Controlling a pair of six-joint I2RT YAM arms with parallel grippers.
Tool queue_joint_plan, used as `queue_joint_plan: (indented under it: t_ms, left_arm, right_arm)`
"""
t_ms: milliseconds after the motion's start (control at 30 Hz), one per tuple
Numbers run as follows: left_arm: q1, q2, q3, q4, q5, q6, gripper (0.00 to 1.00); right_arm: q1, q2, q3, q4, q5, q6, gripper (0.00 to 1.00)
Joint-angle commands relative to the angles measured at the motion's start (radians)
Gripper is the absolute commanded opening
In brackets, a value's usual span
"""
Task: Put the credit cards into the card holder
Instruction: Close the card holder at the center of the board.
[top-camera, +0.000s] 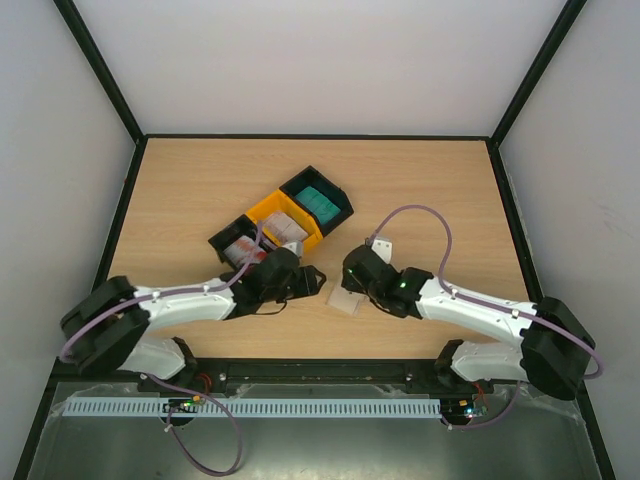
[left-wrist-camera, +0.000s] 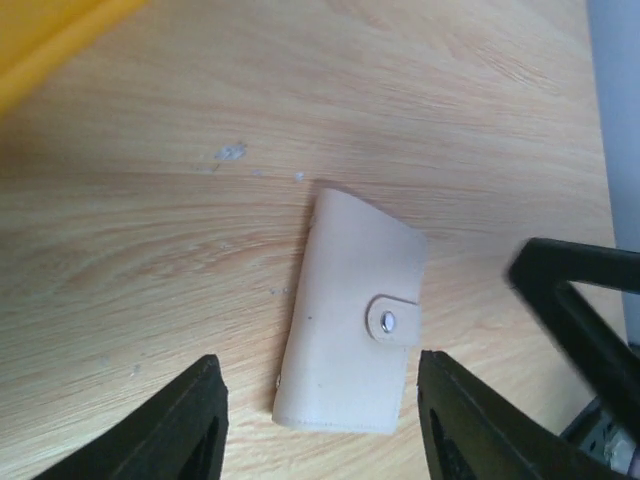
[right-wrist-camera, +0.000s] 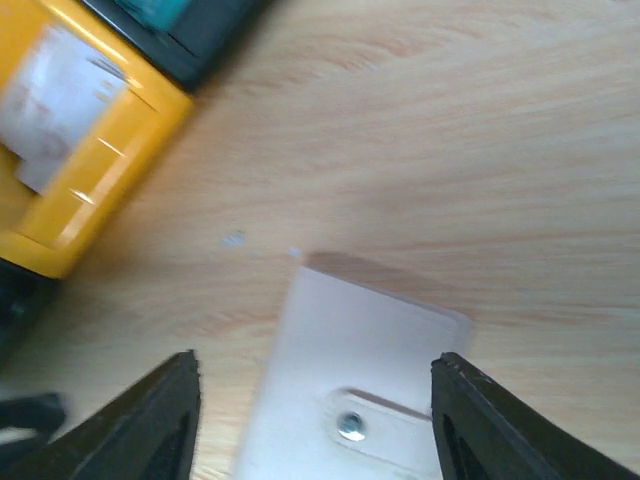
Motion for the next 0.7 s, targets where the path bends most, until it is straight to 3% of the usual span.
queue_joint_plan:
  t_ms: [0, 167, 300, 667]
  left_arm:
    - [0.002, -0.139, -0.007, -0.163, -0.089, 0.075, 0.57]
    - [0.026, -0.288, -0.011, -0.312, -0.166, 0.108, 0.69]
    - [0.069, -0.373, -0.005, -0.4, -0.185, 0.133, 0.73]
    - [0.165, -0.475, 0.039, -0.539, -0.174, 0.179, 0.8]
  right_arm:
    - [-0.003, -0.041, -0.046, -0.199, -0.034, 0.061, 0.63]
    - [-0.002, -0.112, -0.156, -0.063, -0.325, -0.005, 0.67]
    - [0.004, -0.123, -0.187, -0.041, -0.457, -0.067, 0.69]
    - [0.08, 0.114, -0.013, -0.27, -0.187, -0.15, 0.7]
